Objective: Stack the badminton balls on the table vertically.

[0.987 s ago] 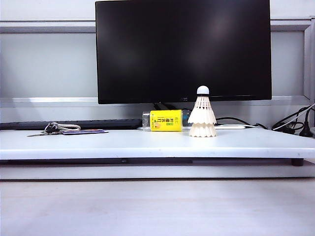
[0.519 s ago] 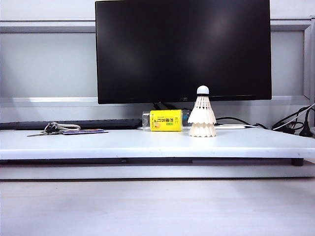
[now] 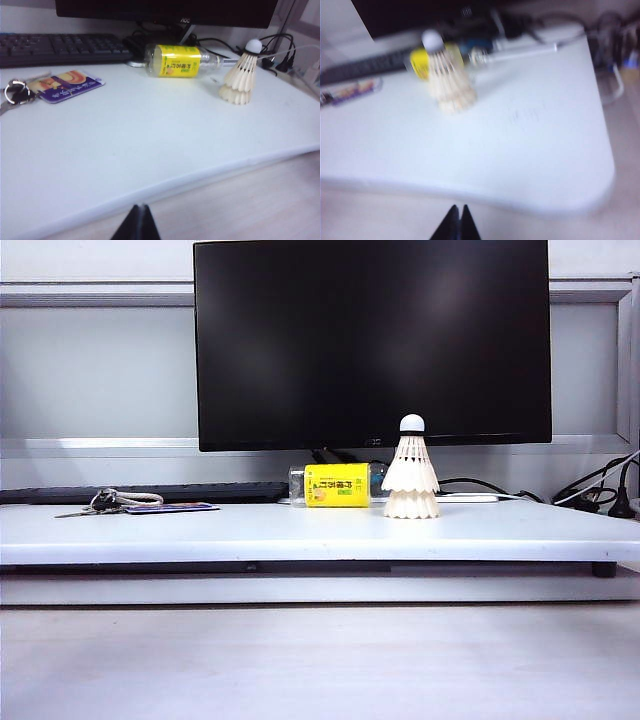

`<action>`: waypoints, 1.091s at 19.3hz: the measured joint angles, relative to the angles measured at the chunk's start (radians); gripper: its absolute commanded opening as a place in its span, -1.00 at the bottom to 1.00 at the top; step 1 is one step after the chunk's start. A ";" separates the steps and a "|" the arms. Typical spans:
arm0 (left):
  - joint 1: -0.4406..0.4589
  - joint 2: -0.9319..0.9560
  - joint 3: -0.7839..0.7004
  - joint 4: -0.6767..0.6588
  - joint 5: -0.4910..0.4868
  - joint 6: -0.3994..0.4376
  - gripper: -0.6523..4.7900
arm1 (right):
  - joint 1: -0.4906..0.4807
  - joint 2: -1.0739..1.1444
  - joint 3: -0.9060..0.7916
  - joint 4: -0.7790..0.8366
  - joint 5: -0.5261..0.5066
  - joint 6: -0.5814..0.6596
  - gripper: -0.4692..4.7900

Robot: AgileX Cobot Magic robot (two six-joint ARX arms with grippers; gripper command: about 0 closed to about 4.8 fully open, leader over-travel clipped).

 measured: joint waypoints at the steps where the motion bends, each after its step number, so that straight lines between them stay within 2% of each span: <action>1: 0.000 0.000 -0.005 0.001 -0.001 0.006 -0.78 | 0.000 0.000 -0.004 -0.025 0.000 -0.009 -0.79; 4: 0.000 0.000 -0.014 -0.003 -0.032 0.011 -0.78 | 0.000 0.000 -0.003 -0.068 0.001 -0.048 -0.79; 7: 0.000 0.000 -0.024 -0.001 -0.051 0.011 -0.78 | 0.000 0.000 -0.004 -0.099 0.045 -0.056 -0.79; 14: 0.000 0.000 -0.052 -0.038 -0.046 0.030 -0.78 | 0.006 0.004 -0.004 -0.102 0.047 -0.058 -0.79; 21: 0.000 0.000 -0.090 -0.062 -0.043 0.029 -0.78 | 0.006 0.125 -0.004 -0.101 0.081 -0.085 -0.79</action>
